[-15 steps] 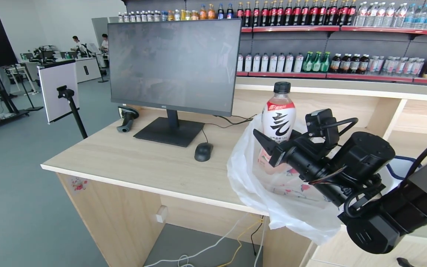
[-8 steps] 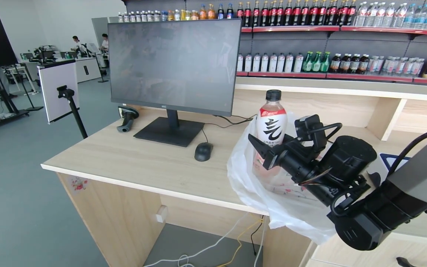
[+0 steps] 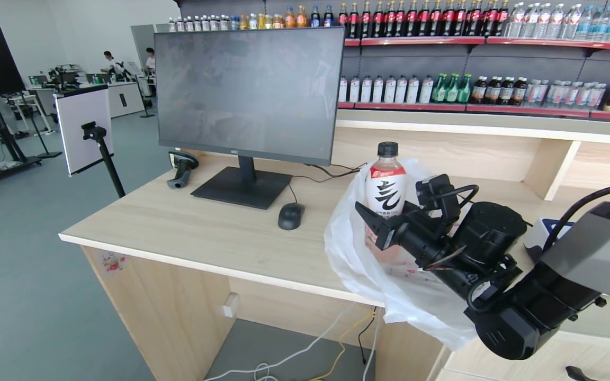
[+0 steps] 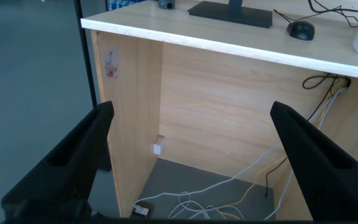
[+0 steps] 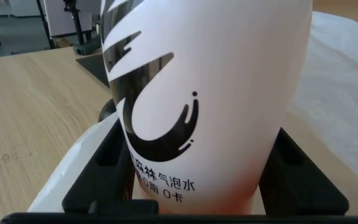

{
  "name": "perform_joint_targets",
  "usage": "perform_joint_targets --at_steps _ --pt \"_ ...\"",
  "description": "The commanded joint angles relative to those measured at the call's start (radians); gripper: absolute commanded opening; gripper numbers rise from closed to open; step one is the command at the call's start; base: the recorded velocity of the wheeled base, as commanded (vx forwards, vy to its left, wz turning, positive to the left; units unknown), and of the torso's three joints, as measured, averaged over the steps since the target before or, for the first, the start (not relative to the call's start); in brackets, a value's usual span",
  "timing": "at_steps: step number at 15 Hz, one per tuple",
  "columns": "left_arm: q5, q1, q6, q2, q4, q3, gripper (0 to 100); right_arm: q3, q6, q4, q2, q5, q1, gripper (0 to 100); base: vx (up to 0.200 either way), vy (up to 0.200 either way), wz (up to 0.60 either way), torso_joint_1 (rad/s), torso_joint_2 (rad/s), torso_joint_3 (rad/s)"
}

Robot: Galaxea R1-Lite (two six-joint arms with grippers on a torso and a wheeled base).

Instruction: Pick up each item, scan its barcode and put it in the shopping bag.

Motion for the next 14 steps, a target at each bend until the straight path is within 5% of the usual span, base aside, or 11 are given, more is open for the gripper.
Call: perform_joint_targets --at_steps 1,13,14 --pt "0.000 0.000 0.000 0.000 0.000 0.000 100 0.031 0.000 -0.001 0.000 0.000 0.000 0 0.000 0.000 0.00 0.000 0.00 0.000" --pt "0.000 0.000 0.000 0.000 0.000 0.000 100 0.077 -0.002 -0.001 -0.006 0.000 -0.008 0 0.000 0.000 0.00 0.000 0.00 0.000" --pt "0.000 0.000 0.000 0.000 0.000 0.000 100 0.086 0.000 -0.001 -0.007 0.000 -0.011 100 0.000 0.000 0.00 0.000 0.00 0.000"
